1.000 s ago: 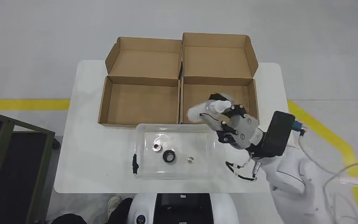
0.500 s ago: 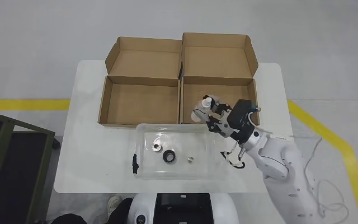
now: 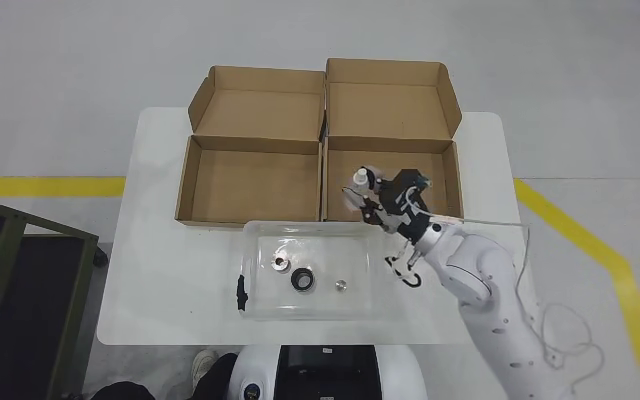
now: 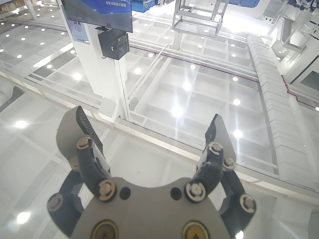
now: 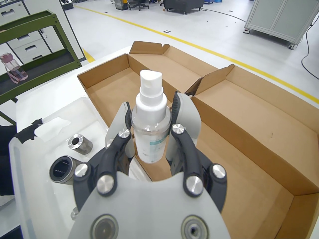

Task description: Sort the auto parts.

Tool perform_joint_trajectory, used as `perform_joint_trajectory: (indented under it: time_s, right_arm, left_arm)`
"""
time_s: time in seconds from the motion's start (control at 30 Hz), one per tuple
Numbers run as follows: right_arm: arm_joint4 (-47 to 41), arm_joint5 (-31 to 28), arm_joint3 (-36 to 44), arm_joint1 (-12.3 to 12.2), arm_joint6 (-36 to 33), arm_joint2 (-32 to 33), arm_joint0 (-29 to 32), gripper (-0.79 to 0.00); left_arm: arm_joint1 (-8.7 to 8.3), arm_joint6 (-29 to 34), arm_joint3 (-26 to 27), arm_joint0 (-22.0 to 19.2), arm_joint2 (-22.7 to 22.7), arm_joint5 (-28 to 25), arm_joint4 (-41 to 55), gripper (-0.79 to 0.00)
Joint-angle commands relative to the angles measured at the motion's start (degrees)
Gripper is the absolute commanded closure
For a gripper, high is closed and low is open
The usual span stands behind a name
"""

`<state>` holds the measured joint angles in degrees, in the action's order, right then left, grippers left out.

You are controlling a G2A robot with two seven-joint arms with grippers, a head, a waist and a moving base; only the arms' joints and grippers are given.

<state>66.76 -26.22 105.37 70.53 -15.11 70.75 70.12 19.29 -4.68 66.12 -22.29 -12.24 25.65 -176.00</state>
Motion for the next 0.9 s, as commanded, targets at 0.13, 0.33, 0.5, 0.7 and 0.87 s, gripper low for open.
perform_joint_trajectory:
  time_s: [0.13,0.33,0.5,0.7,0.87]
  right_arm:
    - [1.3,2.0,-4.5,0.5,0.6,-2.4,-3.1,0.0]
    - [0.7,3.9,-10.1,1.2,-0.4,-5.0,-7.0,0.0]
    - [0.2,5.4,-14.5,1.8,-1.0,-6.6,-10.0,0.0]
    - [-0.1,6.8,-18.8,2.3,-1.8,-7.8,-12.9,0.0]
    - [0.1,8.6,-21.9,2.8,-2.0,-9.0,-14.7,-0.089]
  left_arm:
    - [0.0,0.0,0.0,0.0,0.0,0.0,0.0,-0.785]
    - [0.0,0.0,0.0,0.0,0.0,0.0,0.0,-0.785]
    - [0.0,0.0,0.0,0.0,0.0,0.0,0.0,-0.785]
    - [0.0,0.0,0.0,0.0,0.0,0.0,0.0,-0.785]
    - [0.0,0.0,0.0,0.0,0.0,0.0,0.0,-0.785]
